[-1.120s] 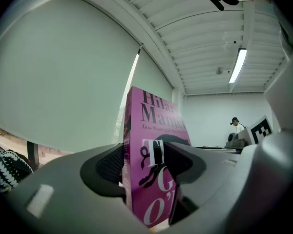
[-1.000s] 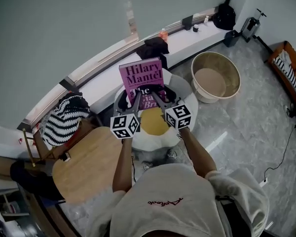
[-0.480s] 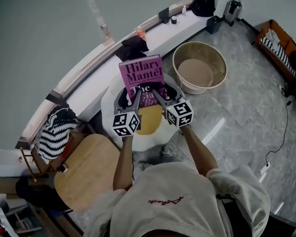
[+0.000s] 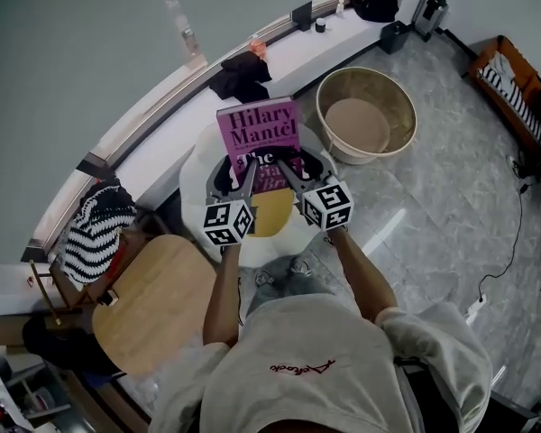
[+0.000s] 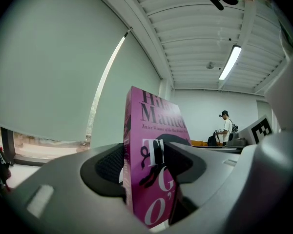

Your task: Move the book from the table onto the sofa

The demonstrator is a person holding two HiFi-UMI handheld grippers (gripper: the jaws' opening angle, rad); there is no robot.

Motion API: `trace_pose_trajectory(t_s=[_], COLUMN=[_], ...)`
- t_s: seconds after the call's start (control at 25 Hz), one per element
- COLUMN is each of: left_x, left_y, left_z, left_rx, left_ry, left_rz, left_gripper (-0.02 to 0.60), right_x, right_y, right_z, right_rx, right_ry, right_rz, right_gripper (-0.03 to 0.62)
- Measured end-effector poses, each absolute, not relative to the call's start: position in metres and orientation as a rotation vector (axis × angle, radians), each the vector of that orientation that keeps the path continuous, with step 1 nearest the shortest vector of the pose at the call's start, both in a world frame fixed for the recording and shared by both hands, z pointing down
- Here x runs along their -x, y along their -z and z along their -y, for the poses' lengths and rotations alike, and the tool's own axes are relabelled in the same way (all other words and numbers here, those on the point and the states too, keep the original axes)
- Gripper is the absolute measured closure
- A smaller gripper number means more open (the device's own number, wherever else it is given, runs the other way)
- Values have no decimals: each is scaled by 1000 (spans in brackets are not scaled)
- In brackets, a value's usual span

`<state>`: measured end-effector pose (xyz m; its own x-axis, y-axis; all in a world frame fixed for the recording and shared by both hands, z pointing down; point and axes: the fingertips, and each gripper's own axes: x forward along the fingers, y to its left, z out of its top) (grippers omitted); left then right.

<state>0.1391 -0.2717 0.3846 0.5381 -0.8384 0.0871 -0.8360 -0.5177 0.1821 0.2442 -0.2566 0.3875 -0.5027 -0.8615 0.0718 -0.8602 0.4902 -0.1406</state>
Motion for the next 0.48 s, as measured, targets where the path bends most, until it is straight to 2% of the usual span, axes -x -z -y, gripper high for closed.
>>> trace_pose_trajectory(t_s=[0.48], left_x=[-90], left_y=[-415], left_z=[291], left_rx=[-2533], left_ry=[-39], left_rz=[1410], left_gripper=[321], right_x=[-195], right_y=[-417], right_z=[278], right_rx=[1554], right_ry=[332], right_rz=[-2725], right_gripper=[380])
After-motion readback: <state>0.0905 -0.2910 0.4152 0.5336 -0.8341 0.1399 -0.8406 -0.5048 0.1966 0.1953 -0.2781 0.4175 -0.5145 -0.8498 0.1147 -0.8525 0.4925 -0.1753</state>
